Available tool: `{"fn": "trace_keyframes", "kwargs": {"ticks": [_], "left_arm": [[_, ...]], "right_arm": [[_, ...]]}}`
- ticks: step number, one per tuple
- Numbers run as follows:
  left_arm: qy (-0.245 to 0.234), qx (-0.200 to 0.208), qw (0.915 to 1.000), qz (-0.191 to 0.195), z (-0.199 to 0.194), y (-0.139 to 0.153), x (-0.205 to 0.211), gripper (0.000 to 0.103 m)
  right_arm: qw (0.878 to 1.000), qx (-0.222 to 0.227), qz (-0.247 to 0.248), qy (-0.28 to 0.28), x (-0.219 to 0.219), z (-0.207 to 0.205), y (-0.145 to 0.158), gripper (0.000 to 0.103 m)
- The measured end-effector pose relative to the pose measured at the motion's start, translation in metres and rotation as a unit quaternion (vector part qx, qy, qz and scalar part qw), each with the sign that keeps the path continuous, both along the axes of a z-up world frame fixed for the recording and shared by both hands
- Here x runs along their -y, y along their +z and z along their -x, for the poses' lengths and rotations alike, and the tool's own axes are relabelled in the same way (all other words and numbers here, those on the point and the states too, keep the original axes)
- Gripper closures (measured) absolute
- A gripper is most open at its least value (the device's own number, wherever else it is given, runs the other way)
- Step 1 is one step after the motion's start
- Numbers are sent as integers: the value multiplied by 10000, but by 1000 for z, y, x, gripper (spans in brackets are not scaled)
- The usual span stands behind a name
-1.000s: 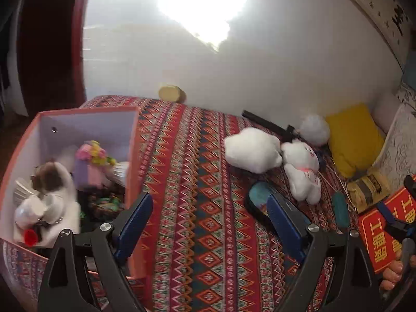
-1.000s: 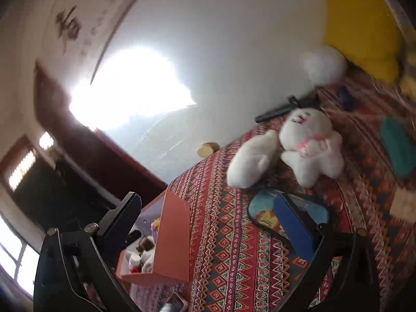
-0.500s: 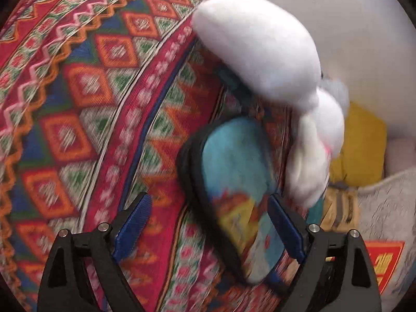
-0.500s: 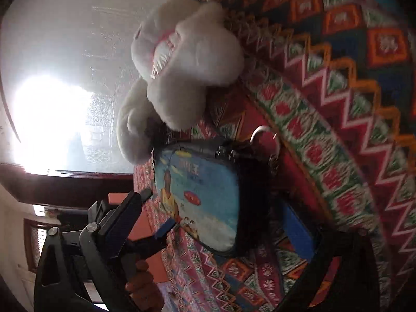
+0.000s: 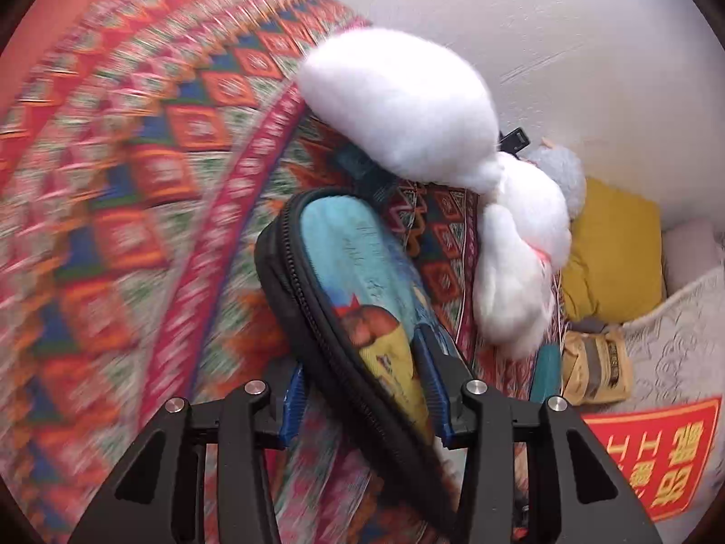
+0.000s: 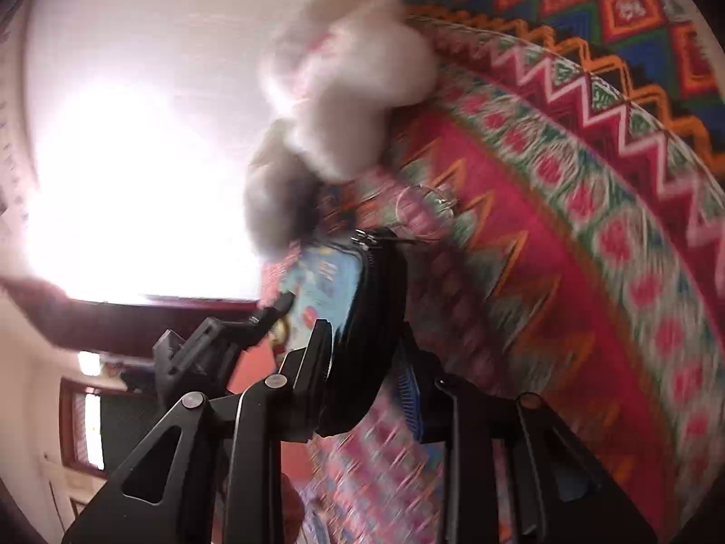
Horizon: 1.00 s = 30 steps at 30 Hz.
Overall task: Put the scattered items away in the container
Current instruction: 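Grasp the blue photo pouch with the left tool and lift it, then carry the blue pouch over the pink box and open the left tool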
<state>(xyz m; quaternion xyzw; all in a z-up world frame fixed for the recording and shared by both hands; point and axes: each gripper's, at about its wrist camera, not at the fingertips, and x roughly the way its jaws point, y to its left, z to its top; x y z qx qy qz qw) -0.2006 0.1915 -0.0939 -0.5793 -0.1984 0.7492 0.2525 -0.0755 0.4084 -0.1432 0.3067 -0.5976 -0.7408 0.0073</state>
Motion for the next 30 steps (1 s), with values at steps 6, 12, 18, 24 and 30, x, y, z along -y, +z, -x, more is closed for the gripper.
{"fn": "trace_keyframes", "kwargs": {"ticks": [6,12,18,24,30], "left_arm": [[262,-529,9982,-81,-75,46,71,63],[451,-976,9942,8,-123,85,136,64],[629,-1312,9893,-121,-154,113,191,65],[932,-1858,9774,-397,-157,161,248,65],[1160,-2632,9563,-515,-122,241,302,65]], "right_arm": [[9987,-484,-17,176,56,-49,24,76],[9974,-643,12,322,103,-91,26,76],[9949,-834,-81,558,140,-107,51,76],[9857,-1270,-581,947,184,-94,112,76],[9664,-1942,-998,1356,235,-48,188,76]]}}
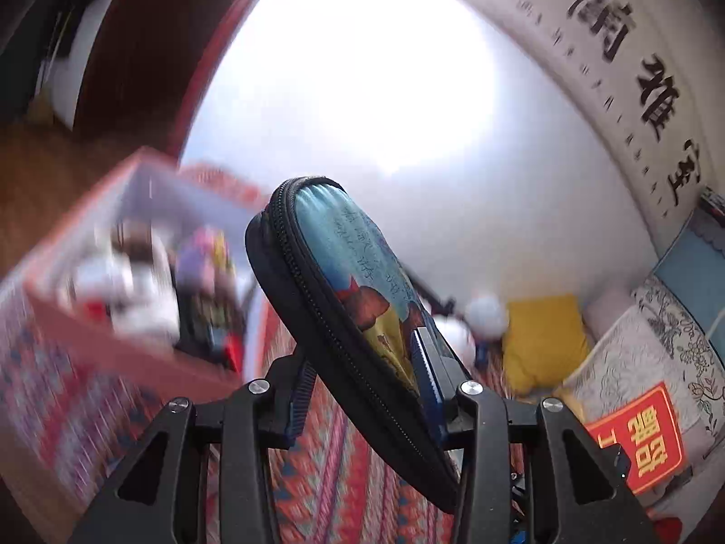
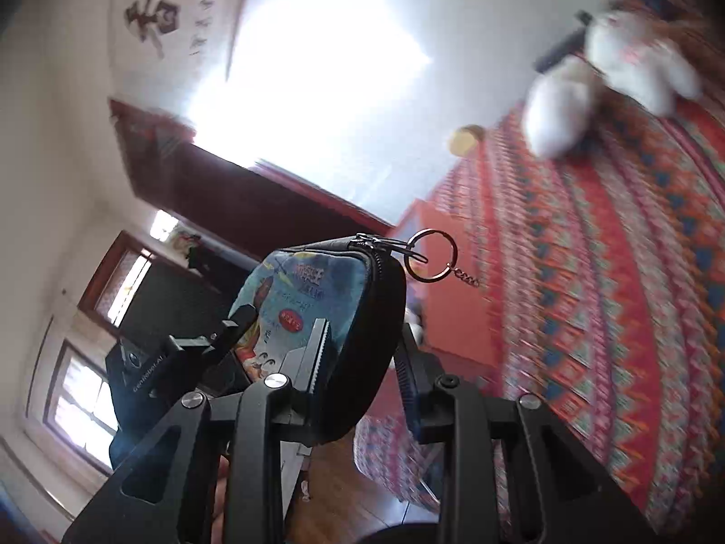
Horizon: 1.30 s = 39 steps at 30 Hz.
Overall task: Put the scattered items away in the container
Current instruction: 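Carry the blue pouch over the pink box and open the left tool, then grasp the teal slipper with the left tool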
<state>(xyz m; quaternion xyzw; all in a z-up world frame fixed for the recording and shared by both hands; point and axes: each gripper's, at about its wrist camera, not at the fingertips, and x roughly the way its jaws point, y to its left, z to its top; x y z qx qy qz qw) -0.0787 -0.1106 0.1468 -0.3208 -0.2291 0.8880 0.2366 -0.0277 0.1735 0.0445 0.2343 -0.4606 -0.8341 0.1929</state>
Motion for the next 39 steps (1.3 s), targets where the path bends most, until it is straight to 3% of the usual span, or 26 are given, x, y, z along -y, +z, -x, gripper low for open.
{"fn": "trace_keyframes", "kwargs": {"ticks": [4,5,6,8,10,11,12,14,16,19,21,25,28,30,35,39], "left_arm": [[237,-385,9990,-16,42,49,32,63],[356,-372,9987,-69,58,55,42,53],[483,-243,9985,-89,81,56,52,30],[677,129,9974,190,133,45,65,0],[1086,765,9854,1065,179,11,76,0],[1318,1294,9709,1523,197,-18,90,2],[1499,1620,9623,1589,201,-42,106,6],[1808,1937,9589,1017,190,-85,147,6],[2047,2288,9501,562,171,-126,181,6],[2146,2520,9433,238,142,-157,198,6],[2129,2487,9447,192,122,-159,190,6],[1868,1984,9611,452,89,-130,135,6],[1363,1409,9773,801,68,-95,63,5],[922,1113,9834,1097,59,-82,10,4],[-226,961,9861,1339,51,-86,-113,4],[-1080,1175,9792,1251,48,-110,-201,4]], "right_arm": [[9990,-382,-77,232,36,44,33,75],[9984,-468,-93,315,48,54,39,74],[9975,-541,-181,407,63,73,45,72],[9964,-457,-521,480,90,102,44,63],[9908,134,-1327,240,115,135,26,4],[9865,432,-1579,79,120,141,12,3],[9843,651,-1643,45,120,143,-1,3],[9873,943,-1245,282,110,136,-40,3],[9862,1310,-969,291,89,115,-81,3],[9826,1723,-691,-2,50,78,-121,3],[9805,1893,-487,-211,21,53,-137,3],[9780,1902,-418,-746,-36,7,-136,3],[9755,1827,-301,-1191,-79,-27,-131,3],[9735,1718,-170,-1500,-110,-50,-127,3],[9575,1460,-10,-2486,-201,-111,-108,1],[9322,1416,86,-3329,-298,-150,-109,1]]}}
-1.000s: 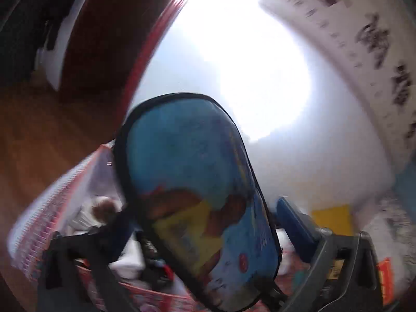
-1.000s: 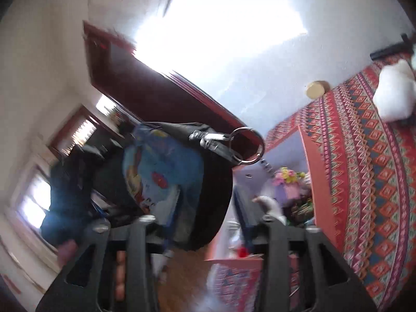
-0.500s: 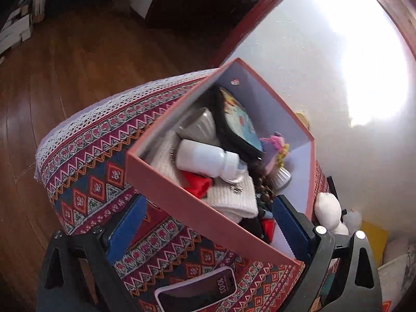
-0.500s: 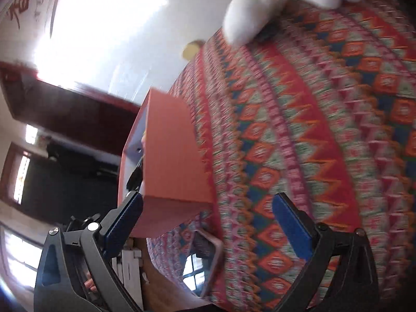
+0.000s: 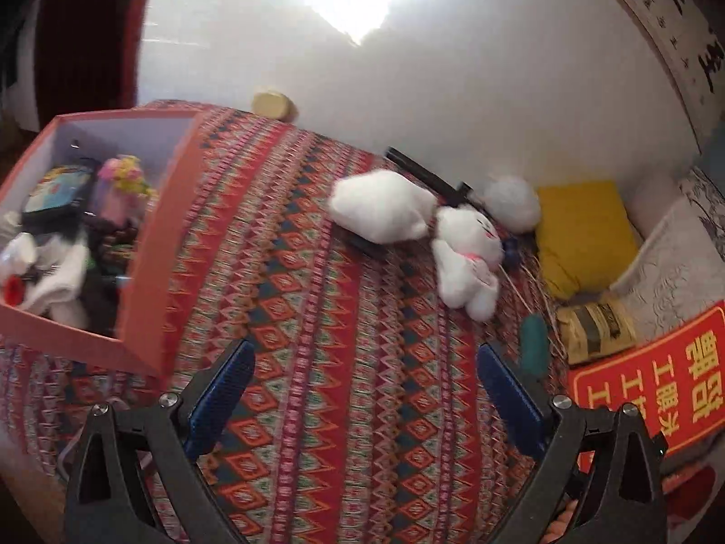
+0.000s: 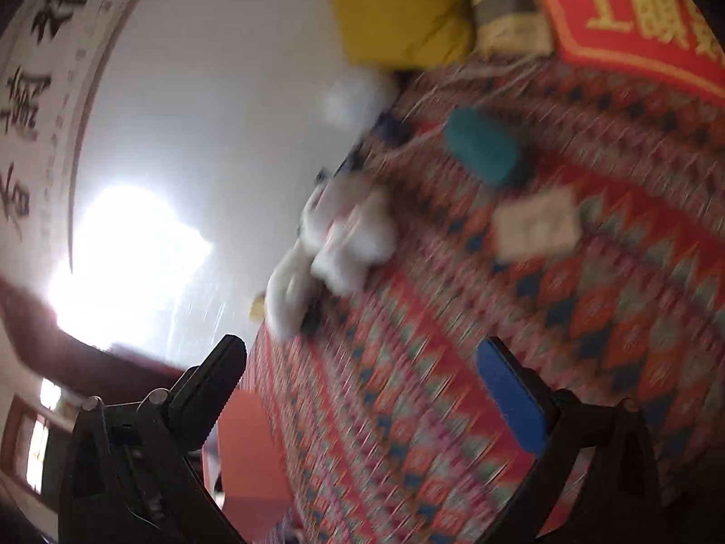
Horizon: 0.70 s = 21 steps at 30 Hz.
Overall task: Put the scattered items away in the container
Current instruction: 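Grasp the teal slipper with the left tool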
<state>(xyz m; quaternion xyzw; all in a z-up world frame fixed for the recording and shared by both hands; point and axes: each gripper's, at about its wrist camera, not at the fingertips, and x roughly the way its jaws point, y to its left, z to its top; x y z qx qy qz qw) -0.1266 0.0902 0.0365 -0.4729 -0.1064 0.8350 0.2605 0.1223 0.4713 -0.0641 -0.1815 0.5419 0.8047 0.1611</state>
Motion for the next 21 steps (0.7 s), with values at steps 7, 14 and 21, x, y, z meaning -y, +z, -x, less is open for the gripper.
{"fn": "trace_keyframes", "kwargs": {"ticks": [7,14,21], "left_arm": [[-1105,1087,9870,-432,8,-64,-166,4],[-1817,1937,9629,-483,44,-135,-347,5],[-2594,1683,9508,-182,53,-181,-476,2]], "right_arm": [[9949,-304,911,-314,-145,1,-48,2],[9976,353,429,408,-173,81,-91,16],[9861,839,-1051,976,-161,130,-108,14]]}}
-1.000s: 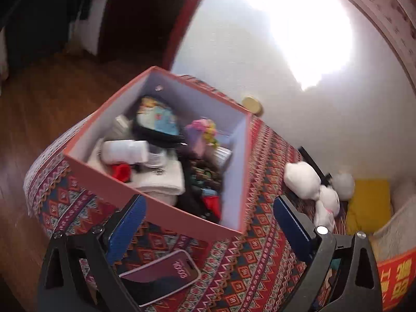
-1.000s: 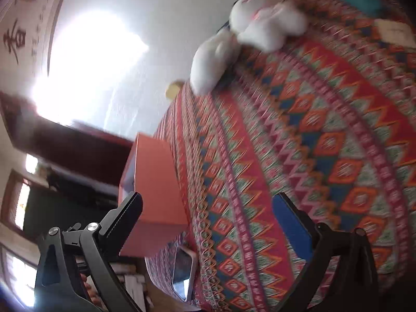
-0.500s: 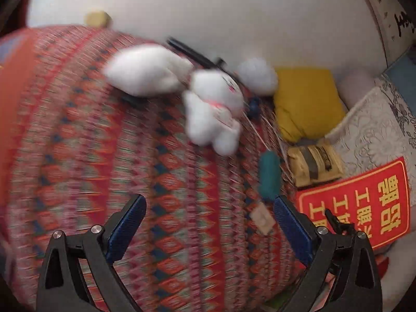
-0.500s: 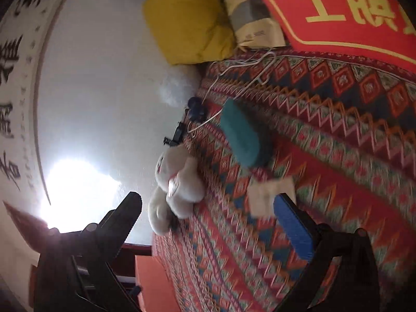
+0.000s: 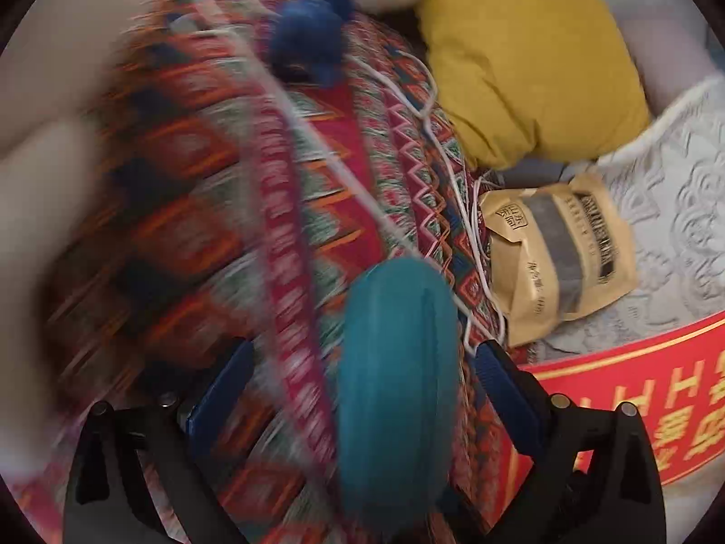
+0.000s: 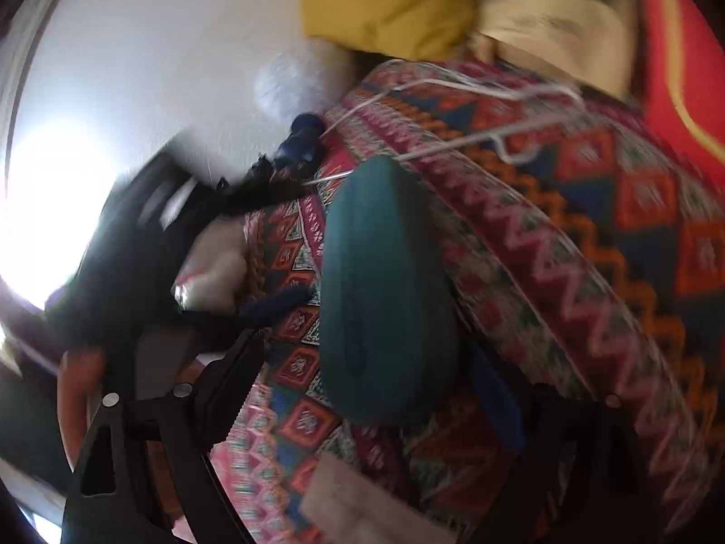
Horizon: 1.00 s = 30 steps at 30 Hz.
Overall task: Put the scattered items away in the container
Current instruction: 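Grasp the teal slipper with the left tool, then carry the teal slipper to the pink box and release it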
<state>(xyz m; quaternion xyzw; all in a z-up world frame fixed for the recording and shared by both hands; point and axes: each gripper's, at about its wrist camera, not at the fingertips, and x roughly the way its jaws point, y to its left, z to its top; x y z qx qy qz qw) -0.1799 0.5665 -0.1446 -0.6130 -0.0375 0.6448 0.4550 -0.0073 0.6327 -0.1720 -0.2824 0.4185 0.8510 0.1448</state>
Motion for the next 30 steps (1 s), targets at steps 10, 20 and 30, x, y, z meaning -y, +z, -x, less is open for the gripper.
{"fn": "trace_keyframes", "kwargs": {"ticks": [10,20,30], "left_arm": [[-509,-661,9964,-122,-47,29,29,37],[658,-2090,9738,-602,-144,179,223,37],[1797,-2910,9320,-1205,-164,299,414,37]], "right_arm": [[9961,-700,386,360,20,-37,4,64],[9800,-1537,-12,1264,175,-116,124,64],[9469,-2189,-872,2188,339,-127,237,63]]}}
